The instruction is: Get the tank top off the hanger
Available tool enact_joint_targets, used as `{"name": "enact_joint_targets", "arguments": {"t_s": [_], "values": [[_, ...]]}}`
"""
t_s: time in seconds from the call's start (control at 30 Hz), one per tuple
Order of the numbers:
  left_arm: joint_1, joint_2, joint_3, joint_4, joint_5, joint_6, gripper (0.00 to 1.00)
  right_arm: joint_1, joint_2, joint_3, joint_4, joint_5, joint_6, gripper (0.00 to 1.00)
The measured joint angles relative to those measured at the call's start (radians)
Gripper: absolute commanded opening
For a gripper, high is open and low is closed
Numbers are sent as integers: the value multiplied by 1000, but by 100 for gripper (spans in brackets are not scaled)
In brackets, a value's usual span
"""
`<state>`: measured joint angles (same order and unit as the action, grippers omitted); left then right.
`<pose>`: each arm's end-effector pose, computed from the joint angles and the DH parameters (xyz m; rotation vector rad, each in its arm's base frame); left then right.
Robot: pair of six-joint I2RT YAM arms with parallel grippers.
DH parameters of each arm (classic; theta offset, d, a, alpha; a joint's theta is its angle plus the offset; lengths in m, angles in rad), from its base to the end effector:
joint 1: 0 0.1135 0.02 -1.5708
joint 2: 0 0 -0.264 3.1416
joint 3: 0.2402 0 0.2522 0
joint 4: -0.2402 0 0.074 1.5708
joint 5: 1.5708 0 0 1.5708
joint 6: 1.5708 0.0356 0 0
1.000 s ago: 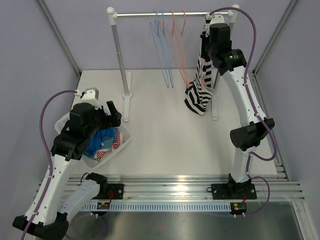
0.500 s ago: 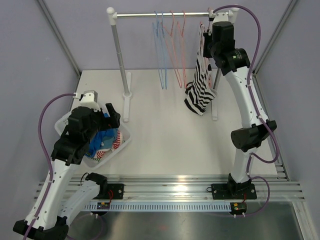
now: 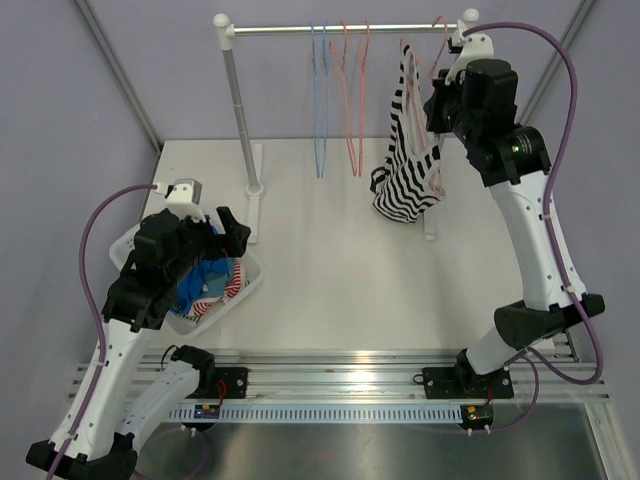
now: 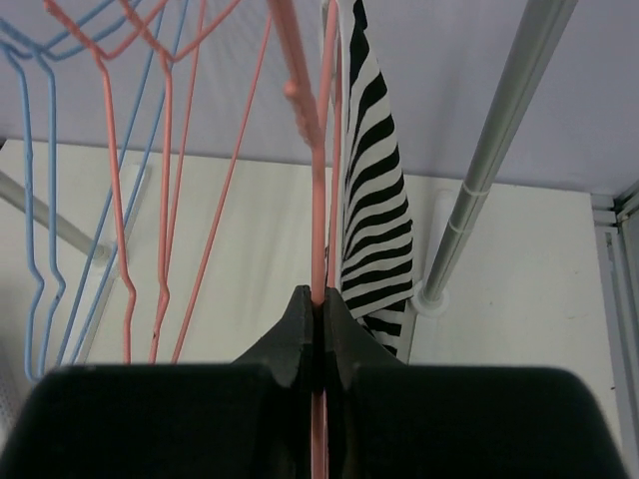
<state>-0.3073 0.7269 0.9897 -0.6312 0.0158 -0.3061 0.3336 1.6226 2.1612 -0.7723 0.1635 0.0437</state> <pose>0.1389 -0.0447 0.3710 0.0118 1.9625 -0.4212 0.3036 0.0991 0.5290 -0.1446 1.7972 0.1217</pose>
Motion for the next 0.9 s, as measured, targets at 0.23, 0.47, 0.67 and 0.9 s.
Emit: {"name": "enact_joint_targets", "arguments": {"t_s": [0.23, 0.47, 0.67, 0.9], "values": [[0, 16, 17, 5, 41, -20, 99, 0, -231, -352, 19, -97, 45, 0], [-176, 143, 172, 58, 5, -97, 99, 0, -474, -503, -35, -236, 89, 0], [-547, 344, 407, 151, -175, -80, 99, 0, -651, -504, -117, -329, 92, 0], [-677, 589, 663, 243, -237, 13, 99, 0, -722, -426, -314, -426, 70, 0]]}}
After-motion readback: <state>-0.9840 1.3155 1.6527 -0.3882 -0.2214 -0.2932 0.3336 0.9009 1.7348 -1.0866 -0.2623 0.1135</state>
